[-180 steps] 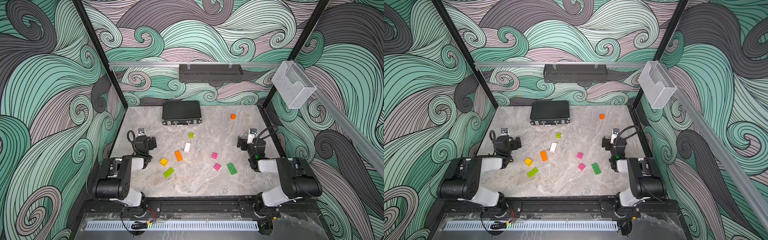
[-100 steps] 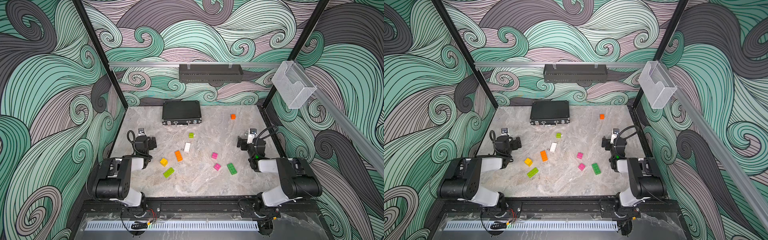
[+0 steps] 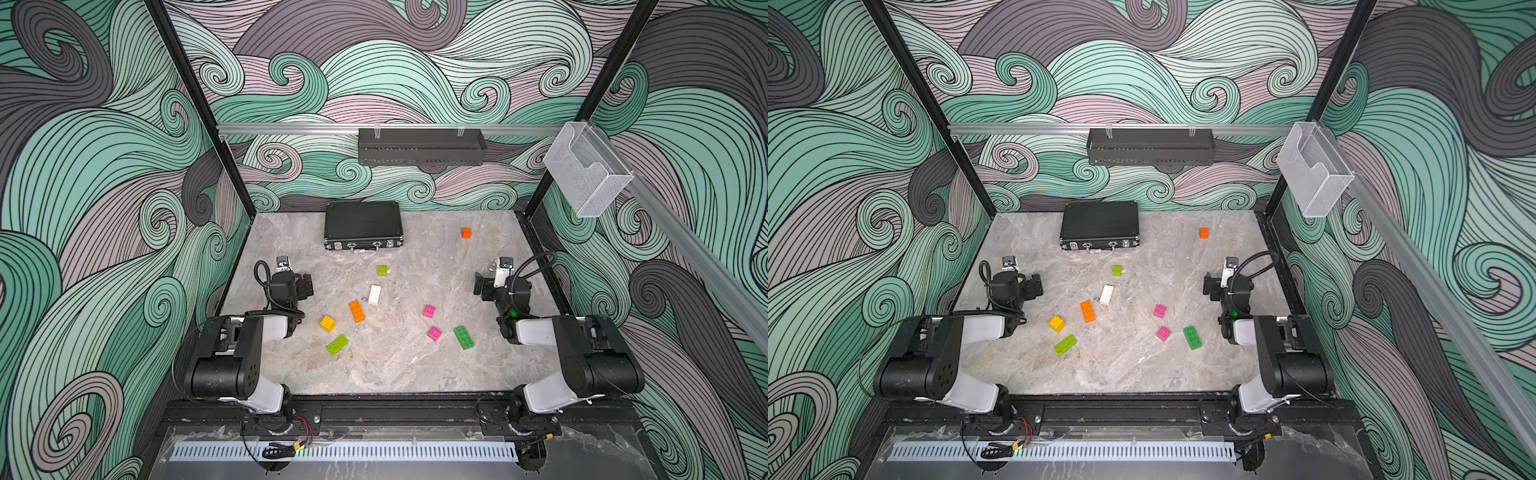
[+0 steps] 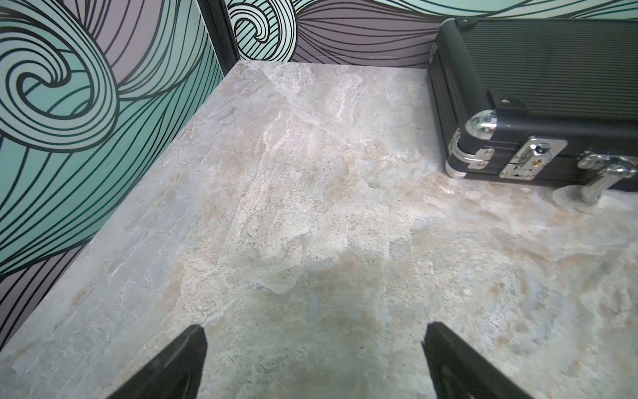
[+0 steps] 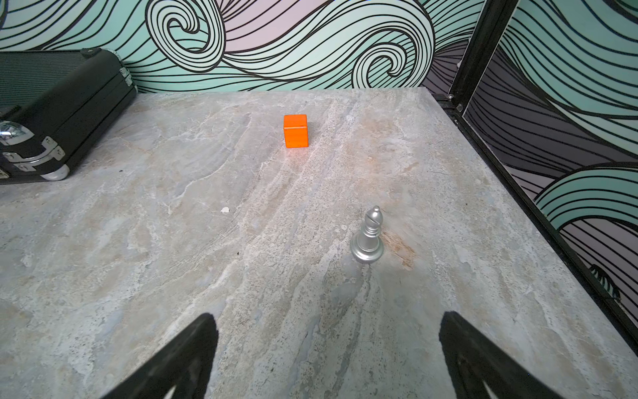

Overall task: Assemble a carrot with lego
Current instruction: Move the lego brick at the center of the board.

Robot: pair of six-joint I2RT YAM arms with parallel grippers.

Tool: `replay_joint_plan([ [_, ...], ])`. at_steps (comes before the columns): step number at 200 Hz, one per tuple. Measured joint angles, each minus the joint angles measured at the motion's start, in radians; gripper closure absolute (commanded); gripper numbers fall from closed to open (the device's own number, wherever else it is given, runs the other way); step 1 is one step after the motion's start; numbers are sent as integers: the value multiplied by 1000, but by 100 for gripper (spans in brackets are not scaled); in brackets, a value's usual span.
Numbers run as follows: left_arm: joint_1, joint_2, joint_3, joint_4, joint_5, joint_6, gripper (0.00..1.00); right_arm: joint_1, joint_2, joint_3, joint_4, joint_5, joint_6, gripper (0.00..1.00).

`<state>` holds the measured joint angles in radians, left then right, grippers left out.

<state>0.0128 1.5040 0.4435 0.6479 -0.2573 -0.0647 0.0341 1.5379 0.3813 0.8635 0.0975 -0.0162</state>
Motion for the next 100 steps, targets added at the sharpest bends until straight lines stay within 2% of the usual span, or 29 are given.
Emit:
replay_joint_plan([
  [19, 0, 0, 0, 1, 0, 1, 1, 0, -3, 2, -10, 0, 0, 0],
  [30, 0, 0, 10, -18, 0, 10, 1, 5, -35, 30, -103, 4, -2, 0],
  [49, -1, -5, 127, -204, -4, 6, 2, 31, -116, 140, -319, 44, 16, 0],
  [69, -9, -32, 274, -364, -19, -11, 1, 108, -190, 281, -490, 83, 32, 0],
  [100, -18, -130, 373, -546, -16, -78, 1, 237, -171, 496, -752, 66, 60, 0],
])
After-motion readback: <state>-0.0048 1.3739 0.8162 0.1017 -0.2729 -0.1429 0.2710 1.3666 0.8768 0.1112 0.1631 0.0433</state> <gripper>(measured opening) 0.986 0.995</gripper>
